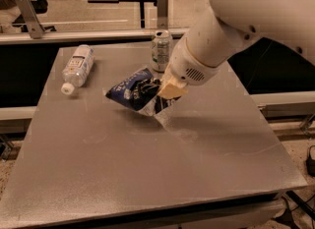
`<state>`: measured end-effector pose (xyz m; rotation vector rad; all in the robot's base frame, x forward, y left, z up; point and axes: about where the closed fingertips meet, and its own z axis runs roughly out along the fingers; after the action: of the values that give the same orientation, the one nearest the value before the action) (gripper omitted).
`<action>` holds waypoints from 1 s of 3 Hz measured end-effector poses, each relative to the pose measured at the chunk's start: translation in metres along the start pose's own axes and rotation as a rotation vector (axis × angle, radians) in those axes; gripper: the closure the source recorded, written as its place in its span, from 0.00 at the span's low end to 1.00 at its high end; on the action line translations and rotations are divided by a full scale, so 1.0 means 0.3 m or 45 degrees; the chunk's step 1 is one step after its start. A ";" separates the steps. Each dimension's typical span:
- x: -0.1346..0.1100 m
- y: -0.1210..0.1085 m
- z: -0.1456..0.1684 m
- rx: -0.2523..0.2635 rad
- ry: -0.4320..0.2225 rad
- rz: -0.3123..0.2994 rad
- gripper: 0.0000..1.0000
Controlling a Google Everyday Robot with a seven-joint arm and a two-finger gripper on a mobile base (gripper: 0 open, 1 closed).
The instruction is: Move blue chip bag near 7up can
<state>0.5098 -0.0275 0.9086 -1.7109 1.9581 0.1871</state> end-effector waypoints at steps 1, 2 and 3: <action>0.068 -0.115 0.005 0.025 0.025 0.071 1.00; 0.138 -0.207 0.008 0.046 0.054 0.128 1.00; 0.207 -0.287 0.008 0.070 0.074 0.184 0.77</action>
Offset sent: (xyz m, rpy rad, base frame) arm 0.0948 -0.0832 -0.0146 -0.0269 0.0355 -0.1883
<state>0.5888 -0.0975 0.8976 -1.5568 2.1113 0.1352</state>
